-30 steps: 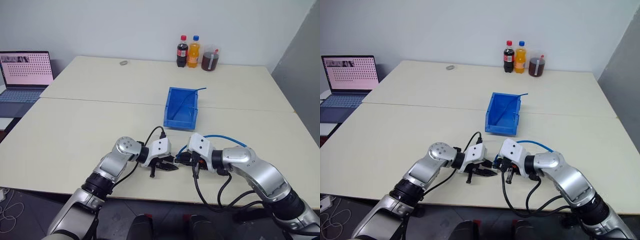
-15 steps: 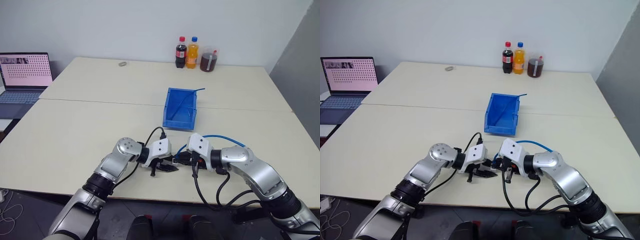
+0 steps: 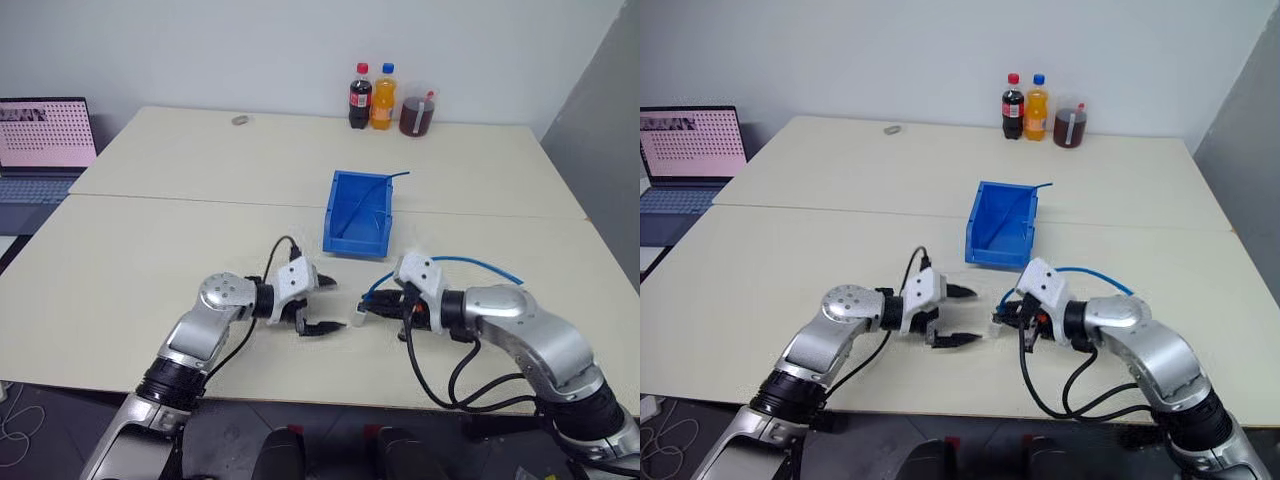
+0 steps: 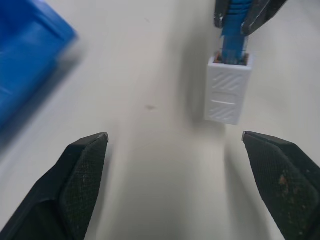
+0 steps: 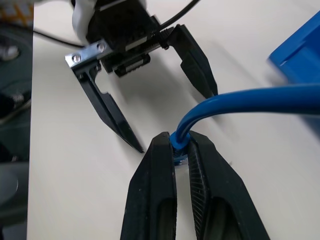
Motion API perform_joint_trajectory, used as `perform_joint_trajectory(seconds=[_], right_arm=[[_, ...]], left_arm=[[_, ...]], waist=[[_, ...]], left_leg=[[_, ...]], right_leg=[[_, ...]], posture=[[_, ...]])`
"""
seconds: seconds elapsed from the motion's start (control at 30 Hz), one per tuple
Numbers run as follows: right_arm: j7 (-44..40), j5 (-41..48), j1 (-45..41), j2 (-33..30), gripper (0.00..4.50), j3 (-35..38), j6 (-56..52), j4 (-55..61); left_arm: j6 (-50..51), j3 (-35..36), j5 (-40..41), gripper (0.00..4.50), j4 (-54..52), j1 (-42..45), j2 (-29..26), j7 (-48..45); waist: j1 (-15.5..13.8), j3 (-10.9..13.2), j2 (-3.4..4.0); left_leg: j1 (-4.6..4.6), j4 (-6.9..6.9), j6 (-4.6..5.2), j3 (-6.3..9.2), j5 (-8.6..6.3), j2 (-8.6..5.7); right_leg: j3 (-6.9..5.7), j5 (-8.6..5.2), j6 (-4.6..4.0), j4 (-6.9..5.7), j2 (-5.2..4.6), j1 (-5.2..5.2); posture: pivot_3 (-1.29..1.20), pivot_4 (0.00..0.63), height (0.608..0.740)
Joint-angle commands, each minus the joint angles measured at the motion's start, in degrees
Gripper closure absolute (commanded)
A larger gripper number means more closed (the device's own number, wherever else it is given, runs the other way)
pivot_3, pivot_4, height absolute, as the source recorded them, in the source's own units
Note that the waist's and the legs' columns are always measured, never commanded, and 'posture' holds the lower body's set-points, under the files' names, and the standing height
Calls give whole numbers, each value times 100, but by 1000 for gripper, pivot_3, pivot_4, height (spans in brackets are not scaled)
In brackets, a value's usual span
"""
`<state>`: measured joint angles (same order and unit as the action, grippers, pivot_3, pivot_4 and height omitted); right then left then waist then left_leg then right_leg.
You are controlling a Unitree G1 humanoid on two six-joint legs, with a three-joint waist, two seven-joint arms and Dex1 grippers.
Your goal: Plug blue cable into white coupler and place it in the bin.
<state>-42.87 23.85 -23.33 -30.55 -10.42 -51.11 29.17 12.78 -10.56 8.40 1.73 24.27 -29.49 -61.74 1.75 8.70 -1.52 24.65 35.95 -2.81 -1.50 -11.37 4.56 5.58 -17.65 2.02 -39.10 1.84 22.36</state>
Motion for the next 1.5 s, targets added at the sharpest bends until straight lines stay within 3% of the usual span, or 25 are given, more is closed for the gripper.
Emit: perform_joint_trajectory(seconds=[0.03,0.13,0.43,0.5,0.53,0.7,0.87,1.03,1.3,1.5], right_arm=[[201,491,-581,145,4428,855,-236,-65],[199,659,-1238,294,4428,1153,-130,-772],[125,-337,-3139,781,4428,660,1350,-4212],[139,-558,-3521,846,3728,617,1599,-5035],[91,-646,-3683,835,3693,603,1676,-5382],[-599,-1083,-4013,404,2550,295,1910,-6142],[-1551,-1267,-3785,-351,1419,-18,1751,-5751],[-2497,-1190,-2781,-1445,107,-222,1516,-4270],[-2327,-499,-434,-2281,44,912,930,-1872],[-1602,-152,540,-2073,44,2105,879,-1341]], left_arm=[[295,427,244,0,-676,-79,-71,379],[765,645,289,0,-960,22,-40,818],[1516,844,593,0,-1327,327,3,1356],[1531,845,579,0,-1315,352,-1,1447],[1534,838,574,0,-1311,356,-1,1481],[1467,807,566,0,-1262,342,-22,1568],[1406,841,563,0,-1150,344,-77,1579],[1420,1008,699,0,-977,341,-246,1449],[1743,1716,910,0,-719,88,-711,1578],[1691,2100,985,0,-966,-528,-1050,1617]], waist=[[4,3,2],[21,16,9],[13,41,18],[12,42,20],[12,44,22],[-15,47,25],[-11,55,34],[-27,56,34],[40,59,38],[34,61,35]], left_leg=[[0,0,0,0,0,0],[-1,0,0,0,0,0],[1,0,0,-9,0,-3],[4,-1,0,-8,0,-2],[4,-1,0,-10,0,-2],[16,-2,0,-14,0,-3],[26,-4,0,-20,-1,-6],[25,-9,0,-17,-1,-6],[22,-10,0,-13,-1,0],[16,2,-1,-13,0,-1]], right_leg=[[0,0,0,0,0,0],[-1,1,2,-1,0,0],[6,17,-22,2,0,4],[3,19,-26,3,1,8],[5,19,-27,2,1,10],[5,19,-28,4,-3,21],[8,19,-29,3,-7,34],[3,17,-33,3,-5,34],[5,15,-33,-5,1,35],[6,14,-23,-6,-4,25]], posture=[[0,150,740],[0,150,740],[0,150,740],[0,150,740],[0,150,740],[0,150,740],[0,150,740],[0,150,740],[0,150,740],[0,150,740]])
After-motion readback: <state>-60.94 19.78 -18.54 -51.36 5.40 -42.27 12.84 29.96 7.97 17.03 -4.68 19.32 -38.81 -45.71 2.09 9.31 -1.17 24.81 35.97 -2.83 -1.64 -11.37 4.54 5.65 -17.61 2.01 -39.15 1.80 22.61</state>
